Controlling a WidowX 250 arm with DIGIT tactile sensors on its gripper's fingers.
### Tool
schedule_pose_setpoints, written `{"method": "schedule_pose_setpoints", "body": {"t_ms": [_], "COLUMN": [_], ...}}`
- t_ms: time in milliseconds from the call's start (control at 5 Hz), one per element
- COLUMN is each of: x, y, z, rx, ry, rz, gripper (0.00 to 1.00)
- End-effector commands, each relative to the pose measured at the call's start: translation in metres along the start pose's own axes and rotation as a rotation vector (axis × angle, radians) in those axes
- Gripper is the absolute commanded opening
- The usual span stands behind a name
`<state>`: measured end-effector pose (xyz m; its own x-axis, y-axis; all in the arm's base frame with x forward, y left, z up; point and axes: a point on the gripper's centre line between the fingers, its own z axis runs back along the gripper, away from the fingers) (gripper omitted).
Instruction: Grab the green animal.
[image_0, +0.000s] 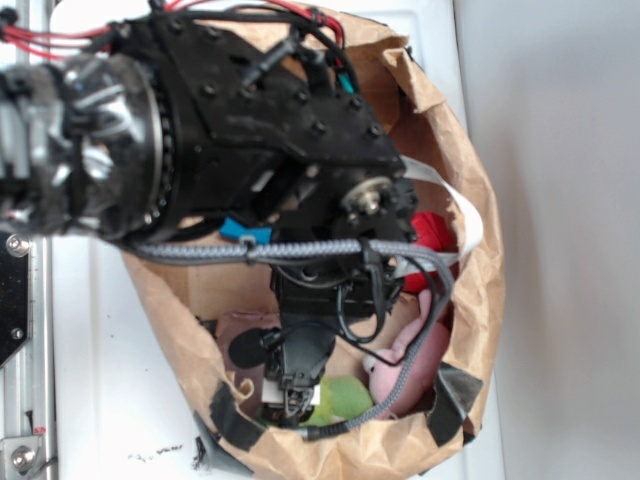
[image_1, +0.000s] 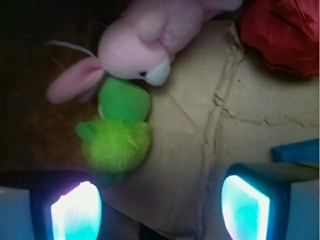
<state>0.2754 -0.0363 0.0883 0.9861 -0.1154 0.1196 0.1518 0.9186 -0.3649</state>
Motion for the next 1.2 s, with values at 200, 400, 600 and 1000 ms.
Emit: {"method": "schedule_pose_setpoints", "body": {"t_ms": [200, 400, 600, 1000], "x": [0.0, -0.003, -0.009, -0.002], "y": [-0.01, -0.004, -0.007, -0.021], "z": [0.016, 0.025, 0.024, 0.005], "rx": [-0.026, -0.046, -0.003, 0.054], "ry": [-0.022, -0.069, -0.086, -0.05], "rz": [-0.085, -0.06, -0.065, -0.058], "gripper": [1.0, 1.0, 1.0, 1.0]}}
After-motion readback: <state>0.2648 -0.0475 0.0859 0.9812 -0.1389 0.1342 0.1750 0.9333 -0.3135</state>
